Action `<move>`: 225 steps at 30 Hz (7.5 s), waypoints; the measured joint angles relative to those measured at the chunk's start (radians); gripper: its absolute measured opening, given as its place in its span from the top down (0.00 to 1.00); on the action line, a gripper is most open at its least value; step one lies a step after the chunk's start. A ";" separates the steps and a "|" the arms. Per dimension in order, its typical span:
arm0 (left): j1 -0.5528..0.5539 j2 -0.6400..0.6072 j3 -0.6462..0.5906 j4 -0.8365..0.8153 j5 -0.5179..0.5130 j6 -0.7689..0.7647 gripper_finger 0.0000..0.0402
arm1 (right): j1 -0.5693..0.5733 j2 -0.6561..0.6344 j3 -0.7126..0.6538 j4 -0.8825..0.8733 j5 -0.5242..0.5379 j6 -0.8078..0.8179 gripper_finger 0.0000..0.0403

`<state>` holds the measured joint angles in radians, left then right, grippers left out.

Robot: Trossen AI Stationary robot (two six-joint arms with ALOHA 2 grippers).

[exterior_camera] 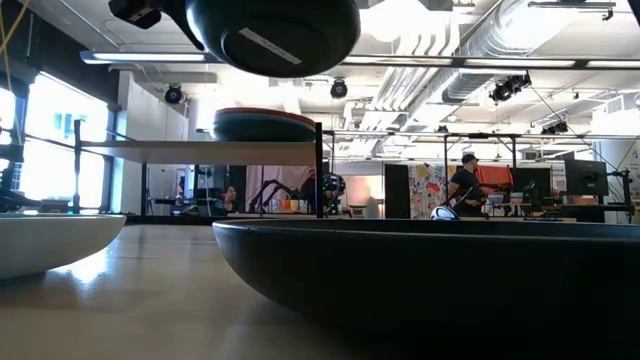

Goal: Place and stack plates onto a shelf
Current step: Put the dark blue plate on the shelf

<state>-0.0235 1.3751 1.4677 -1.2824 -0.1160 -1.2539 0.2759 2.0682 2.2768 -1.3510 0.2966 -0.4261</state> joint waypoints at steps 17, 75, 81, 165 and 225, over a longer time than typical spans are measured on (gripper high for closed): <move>0.048 -0.009 -0.001 -0.179 0.012 0.051 1.00 | -0.002 0.000 0.000 -0.070 0.019 0.064 0.69; 0.683 -0.334 -0.264 -0.247 -0.546 0.048 0.99 | -0.001 0.000 0.000 -0.193 0.014 0.227 0.65; 0.733 -0.308 -0.264 -0.193 -0.460 0.135 0.99 | -0.001 0.000 0.000 -0.193 0.014 0.228 0.65; 0.959 -0.103 -0.264 -0.208 -0.505 0.593 0.77 | -0.030 0.001 0.000 -0.193 0.033 0.246 0.65; 0.959 -0.329 -0.264 -0.102 -0.261 0.970 0.84 | -0.287 -0.060 -0.001 0.166 0.059 0.495 0.65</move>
<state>0.9356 1.0457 1.2034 -1.3842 -0.3767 -0.2839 -0.0113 2.0087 2.2761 -1.1851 0.3553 0.0689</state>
